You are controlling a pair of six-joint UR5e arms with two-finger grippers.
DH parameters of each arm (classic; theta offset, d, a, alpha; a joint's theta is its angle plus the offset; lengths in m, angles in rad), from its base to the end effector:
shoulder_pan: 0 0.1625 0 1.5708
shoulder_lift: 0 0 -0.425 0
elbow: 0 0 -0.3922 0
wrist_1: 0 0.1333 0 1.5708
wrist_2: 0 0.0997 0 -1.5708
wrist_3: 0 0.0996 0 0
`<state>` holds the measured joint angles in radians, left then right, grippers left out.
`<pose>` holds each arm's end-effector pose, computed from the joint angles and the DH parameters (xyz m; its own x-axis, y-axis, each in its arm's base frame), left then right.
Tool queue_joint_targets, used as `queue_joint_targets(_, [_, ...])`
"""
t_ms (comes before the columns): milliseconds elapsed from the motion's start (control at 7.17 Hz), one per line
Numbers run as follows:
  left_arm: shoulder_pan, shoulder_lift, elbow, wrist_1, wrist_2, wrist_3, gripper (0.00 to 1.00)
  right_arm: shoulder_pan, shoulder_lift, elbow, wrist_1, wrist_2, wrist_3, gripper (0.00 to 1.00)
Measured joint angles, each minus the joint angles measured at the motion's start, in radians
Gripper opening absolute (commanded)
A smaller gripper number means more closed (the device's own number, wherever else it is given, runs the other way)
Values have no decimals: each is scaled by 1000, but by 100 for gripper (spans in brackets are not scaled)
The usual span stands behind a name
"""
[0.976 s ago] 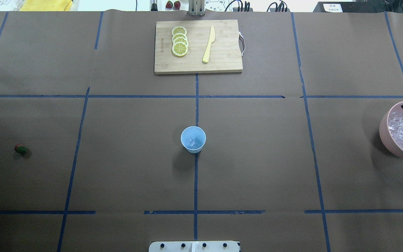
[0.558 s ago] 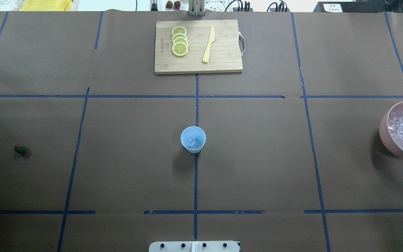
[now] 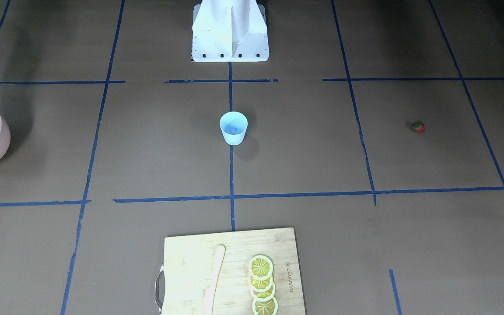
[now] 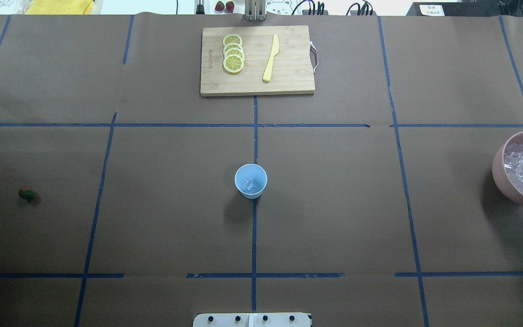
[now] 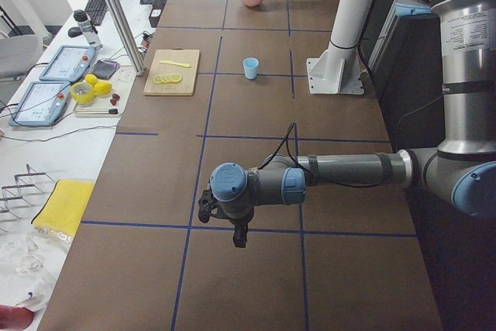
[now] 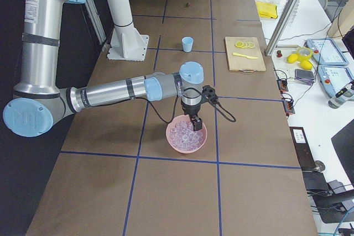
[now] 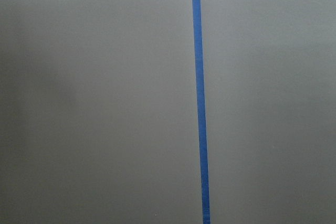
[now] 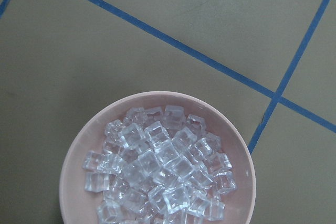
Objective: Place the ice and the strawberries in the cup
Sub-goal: 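Lower the right gripper into the pink bowl and grasp a third ice cube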
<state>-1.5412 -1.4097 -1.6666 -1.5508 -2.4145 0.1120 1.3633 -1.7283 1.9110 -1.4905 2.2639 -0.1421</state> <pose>-0.0465 -0.4185 0.6820 0.6588 0.0676 -0.7492 -0.1038 0.9946 -0.0015 -0.0215 -0.4402 0.5590 0.6831 -0.4516 0.5739 0.2987 0.8899 0.3447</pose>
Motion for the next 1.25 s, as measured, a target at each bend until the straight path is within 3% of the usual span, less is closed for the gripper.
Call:
queue_joint_targets(697, [3,0,-1,0,0,0,100,-104,-42,-111,262,-33,157,93])
queue_joint_targets(1255, [6,0,1,0,0,0,100,-156,-45,-157,314,-80,170,93])
